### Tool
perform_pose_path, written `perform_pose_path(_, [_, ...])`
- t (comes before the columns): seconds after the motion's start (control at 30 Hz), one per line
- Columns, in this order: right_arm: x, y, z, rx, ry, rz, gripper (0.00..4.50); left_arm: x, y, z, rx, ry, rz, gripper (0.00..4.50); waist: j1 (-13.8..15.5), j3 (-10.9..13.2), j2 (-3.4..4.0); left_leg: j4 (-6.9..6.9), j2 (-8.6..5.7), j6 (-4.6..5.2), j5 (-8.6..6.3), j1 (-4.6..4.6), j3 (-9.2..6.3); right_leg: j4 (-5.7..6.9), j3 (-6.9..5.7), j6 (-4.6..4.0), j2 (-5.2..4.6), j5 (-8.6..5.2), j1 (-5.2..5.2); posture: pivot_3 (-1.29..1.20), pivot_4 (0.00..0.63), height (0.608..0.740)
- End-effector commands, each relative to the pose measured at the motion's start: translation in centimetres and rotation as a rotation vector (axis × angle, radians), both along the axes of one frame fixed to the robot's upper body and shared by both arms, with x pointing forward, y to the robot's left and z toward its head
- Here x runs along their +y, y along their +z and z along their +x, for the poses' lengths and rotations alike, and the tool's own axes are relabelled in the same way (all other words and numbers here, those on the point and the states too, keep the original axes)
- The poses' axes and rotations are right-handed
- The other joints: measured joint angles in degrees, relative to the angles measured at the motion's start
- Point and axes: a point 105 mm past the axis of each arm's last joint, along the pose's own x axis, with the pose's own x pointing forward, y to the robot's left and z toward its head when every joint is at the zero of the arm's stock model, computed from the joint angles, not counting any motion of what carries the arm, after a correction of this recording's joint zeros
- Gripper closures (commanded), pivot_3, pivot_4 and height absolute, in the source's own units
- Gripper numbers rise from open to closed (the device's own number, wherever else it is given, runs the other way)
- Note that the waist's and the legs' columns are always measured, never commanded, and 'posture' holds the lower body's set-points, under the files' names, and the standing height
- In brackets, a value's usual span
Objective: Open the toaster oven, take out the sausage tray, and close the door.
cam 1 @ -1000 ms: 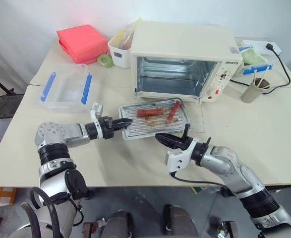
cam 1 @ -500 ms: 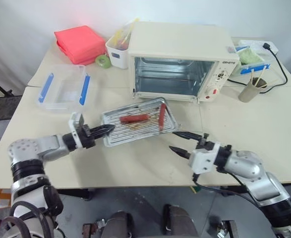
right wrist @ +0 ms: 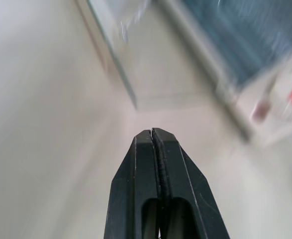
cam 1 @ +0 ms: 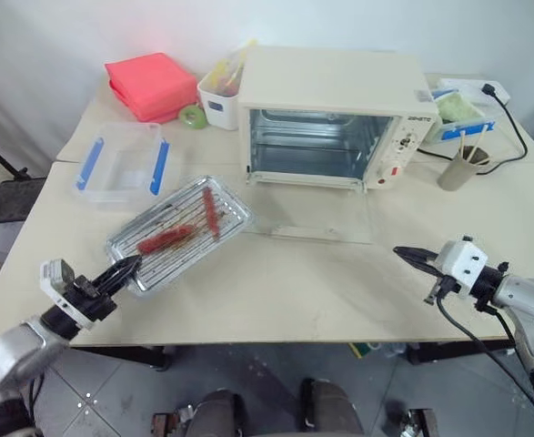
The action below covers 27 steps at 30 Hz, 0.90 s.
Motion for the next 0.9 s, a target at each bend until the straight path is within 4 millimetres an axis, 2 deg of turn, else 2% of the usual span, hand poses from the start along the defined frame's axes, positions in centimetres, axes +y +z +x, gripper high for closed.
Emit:
perform_pose_path(0.03, [0.3,-0.6,1.6,0.038,-0.017,0.061,4.47,1.0,1.7,0.0,-0.056,0.193,-0.021,4.50,-0.2,0.0,0.00,0.04,-0.02,0.00,0.00,0.01,0.06,-0.04,-0.08,0.00,0.03,0.00,0.05,0.00,0.150,0.740])
perform_pose_path(0.2, [2.6,-0.3,3.4,0.055,0.037,0.192,4.47,0.0,1.4,-0.1,-0.033,0.253,-0.042,4.50,-0.3,0.0,-0.01,0.11,-0.19,-0.02,-0.01,0.02,0.18,-0.07,-0.16,0.00,0.25,0.00,0.07,0.00,0.150,0.740])
perform_pose_path(0.3, [4.0,0.8,4.2,0.015,0.085,0.246,4.47,-0.5,1.6,-0.1,-0.044,0.241,-0.040,4.50,-0.1,0.0,-0.01,0.11,-0.20,-0.03,-0.02,-0.02,0.14,-0.09,-0.19,0.00,0.28,0.00,0.06,0.00,0.150,0.740])
perform_pose_path(0.43, [4.9,3.4,4.6,-0.052,0.142,0.354,4.47,-0.2,1.4,-0.4,-0.048,0.216,-0.032,4.50,0.0,0.0,0.00,0.14,-0.21,-0.02,-0.02,-0.06,0.13,-0.13,-0.20,0.00,0.31,0.00,0.06,0.00,0.150,0.740])
perform_pose_path(0.53, [5.0,7.3,4.5,-0.090,0.173,0.551,4.47,0.7,0.6,-1.0,-0.030,0.197,-0.029,4.50,0.0,0.0,-0.01,0.14,-0.21,-0.01,-0.03,-0.10,0.10,-0.14,-0.21,0.00,0.30,0.00,0.05,0.00,0.150,0.740])
perform_pose_path(0.73, [5.2,12.2,3.7,-0.221,0.188,0.637,4.47,0.9,0.3,-1.4,-0.034,0.115,-0.026,4.50,-0.1,0.0,0.01,0.12,-0.19,-0.04,-0.06,-0.10,0.12,-0.10,-0.21,-0.01,0.30,-0.01,0.00,0.00,0.150,0.740])
perform_pose_path(0.83, [5.5,15.1,3.1,-0.311,0.203,0.705,4.47,-0.2,0.5,-1.1,-0.038,0.036,-0.004,4.50,-0.1,0.0,0.01,0.10,-0.18,-0.05,-0.08,-0.11,0.13,-0.09,-0.19,-0.01,0.30,-0.01,-0.04,0.00,0.150,0.740])
perform_pose_path(0.9, [5.7,15.2,2.6,-0.295,0.209,0.691,4.47,-1.3,0.7,-0.7,-0.045,-0.019,0.008,4.50,0.0,0.0,0.01,0.10,-0.17,-0.07,-0.09,-0.11,0.12,-0.09,-0.19,-0.01,0.30,-0.01,-0.05,0.00,0.150,0.740])
